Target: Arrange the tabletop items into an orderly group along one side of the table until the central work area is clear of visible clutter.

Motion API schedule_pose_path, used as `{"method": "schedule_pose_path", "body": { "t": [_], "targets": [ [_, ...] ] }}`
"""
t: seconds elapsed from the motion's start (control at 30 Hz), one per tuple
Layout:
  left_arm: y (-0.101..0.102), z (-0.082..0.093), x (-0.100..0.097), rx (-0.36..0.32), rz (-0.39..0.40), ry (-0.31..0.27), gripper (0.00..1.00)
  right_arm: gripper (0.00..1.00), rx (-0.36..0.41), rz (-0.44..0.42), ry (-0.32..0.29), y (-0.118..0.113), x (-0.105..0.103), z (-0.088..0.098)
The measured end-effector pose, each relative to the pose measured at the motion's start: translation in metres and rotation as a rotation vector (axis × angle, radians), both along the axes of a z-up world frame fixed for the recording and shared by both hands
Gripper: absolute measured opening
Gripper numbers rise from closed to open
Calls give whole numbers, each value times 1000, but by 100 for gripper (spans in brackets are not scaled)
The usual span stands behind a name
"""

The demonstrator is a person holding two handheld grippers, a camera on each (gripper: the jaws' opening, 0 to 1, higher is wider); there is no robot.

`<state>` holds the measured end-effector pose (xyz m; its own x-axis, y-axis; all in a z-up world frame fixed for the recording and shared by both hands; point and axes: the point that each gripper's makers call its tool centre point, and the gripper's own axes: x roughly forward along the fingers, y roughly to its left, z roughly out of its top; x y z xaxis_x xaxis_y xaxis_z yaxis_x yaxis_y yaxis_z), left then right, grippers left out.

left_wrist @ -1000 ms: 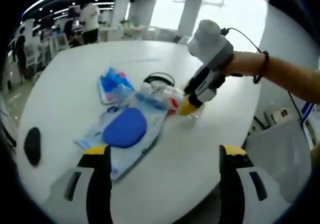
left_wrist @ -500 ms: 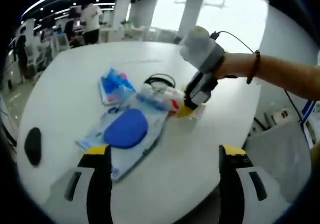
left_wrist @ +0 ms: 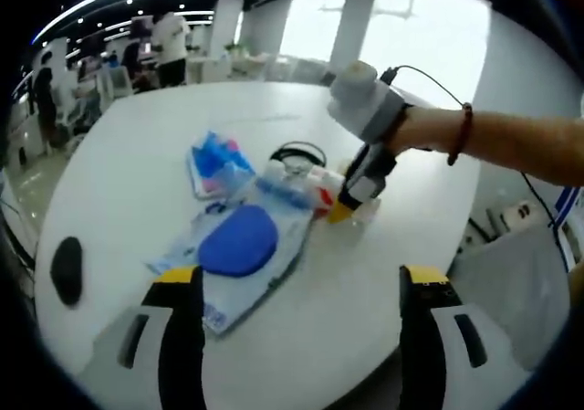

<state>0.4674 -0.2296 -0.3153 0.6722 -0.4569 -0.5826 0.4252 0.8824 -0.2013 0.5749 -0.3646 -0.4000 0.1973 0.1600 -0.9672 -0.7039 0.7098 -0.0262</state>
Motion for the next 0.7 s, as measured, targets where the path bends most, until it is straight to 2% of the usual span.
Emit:
{"method": "schedule_pose_path", "body": {
  "t": [0.13, 0.23, 0.5, 0.7],
  "targets": [
    [0, 1, 1, -3, 0, -5, 85, 38, 43, -48, 18, 1, -3, 2],
    [1, 2, 1, -6, 5, -5, 85, 37, 64, -53, 18, 1, -6, 5],
    [-2, 2, 1, -10, -2, -5, 84, 36, 117, -63, -43, 2, -4, 20],
    [-1, 2, 1, -5, -3, -5, 84, 36, 112, -89, -3, -2, -12, 21]
  ]
}}
